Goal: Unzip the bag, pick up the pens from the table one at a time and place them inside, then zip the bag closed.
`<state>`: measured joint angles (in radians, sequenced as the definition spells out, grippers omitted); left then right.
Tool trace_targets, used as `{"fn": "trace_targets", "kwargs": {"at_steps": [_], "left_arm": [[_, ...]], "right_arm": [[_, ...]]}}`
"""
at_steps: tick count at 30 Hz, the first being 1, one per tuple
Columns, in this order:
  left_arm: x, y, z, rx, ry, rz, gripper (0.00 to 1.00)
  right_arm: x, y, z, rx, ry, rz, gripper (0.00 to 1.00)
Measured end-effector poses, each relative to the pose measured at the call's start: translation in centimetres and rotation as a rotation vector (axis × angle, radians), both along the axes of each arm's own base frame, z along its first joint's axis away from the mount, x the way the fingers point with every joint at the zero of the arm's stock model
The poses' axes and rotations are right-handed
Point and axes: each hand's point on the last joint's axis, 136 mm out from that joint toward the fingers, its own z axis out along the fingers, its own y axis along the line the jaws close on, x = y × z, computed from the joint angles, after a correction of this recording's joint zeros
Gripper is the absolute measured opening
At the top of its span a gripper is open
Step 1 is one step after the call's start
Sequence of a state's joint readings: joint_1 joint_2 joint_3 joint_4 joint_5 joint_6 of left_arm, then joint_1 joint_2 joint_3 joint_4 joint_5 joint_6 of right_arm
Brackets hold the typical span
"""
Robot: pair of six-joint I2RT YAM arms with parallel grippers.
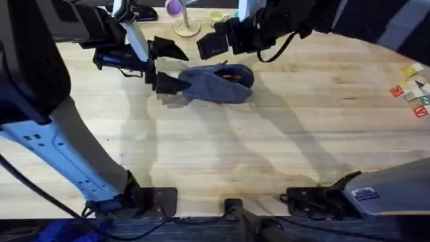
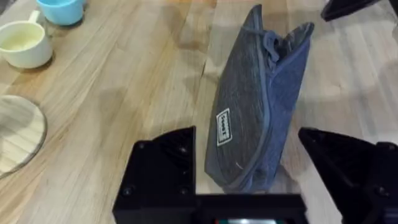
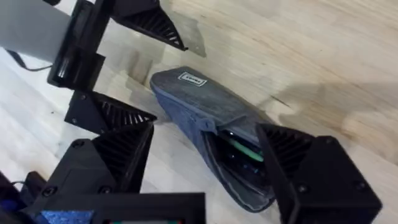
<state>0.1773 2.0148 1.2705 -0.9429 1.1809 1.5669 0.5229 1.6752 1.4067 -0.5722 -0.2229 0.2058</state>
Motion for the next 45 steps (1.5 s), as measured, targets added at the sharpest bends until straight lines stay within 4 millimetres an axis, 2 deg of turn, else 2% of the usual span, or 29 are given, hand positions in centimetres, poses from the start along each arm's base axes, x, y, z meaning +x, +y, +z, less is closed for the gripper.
{"fn": "trace_targets", "kwargs": {"at_steps": [3, 4, 6, 9, 13, 21, 25, 31, 37, 45], "left_arm": [[0.0, 0.6, 0.1, 0.0, 0.014, 0.016, 0.995], [0.2, 1.7, 0.5, 0.0, 0.037, 0.045, 0.995], [0.4, 2.6, 0.8, 0.007, 0.044, 0.066, 0.995], [0.5, 3.9, 1.2, 0.031, 0.057, 0.087, 0.995], [-0.3, 5.1, 2.0, 0.084, 0.053, 0.086, 0.995], [-0.8, 6.4, 5.6, 0.162, -0.053, 0.088, 0.995], [-0.9, 7.3, 6.6, 0.18, -0.089, 0.11, 0.995], [-0.9, 7.7, 6.8, 0.184, -0.095, 0.121, 0.995], [-0.9, 7.7, 6.8, 0.185, -0.095, 0.121, 0.995], [-1.0, 7.7, 6.8, 0.185, -0.09, 0.12, 0.995]], "right_arm": [[-0.8, 0.0, -0.5, -0.026, 0.024, 0.001, 0.997], [-1.5, 0.1, -0.9, -0.04, 0.049, -0.001, 0.997], [-1.7, 0.3, -0.9, -0.039, 0.054, -0.001, 0.997], [-1.7, 0.4, -0.9, -0.038, 0.055, -0.005, 0.997], [-1.6, 0.4, -1.1, -0.041, 0.058, -0.006, 0.997], [-1.2, 0.5, -2.8, -0.063, 0.084, -0.01, 0.997], [-0.8, 0.6, -3.0, -0.066, 0.072, -0.015, 0.997], [-0.3, 0.9, -3.6, -0.084, 0.055, -0.025, 0.997], [-0.1, 1.5, -6.0, -0.12, 0.079, -0.018, 0.997], [0.5, 1.9, -6.0, -0.103, 0.068, -0.038, 0.997]]}}
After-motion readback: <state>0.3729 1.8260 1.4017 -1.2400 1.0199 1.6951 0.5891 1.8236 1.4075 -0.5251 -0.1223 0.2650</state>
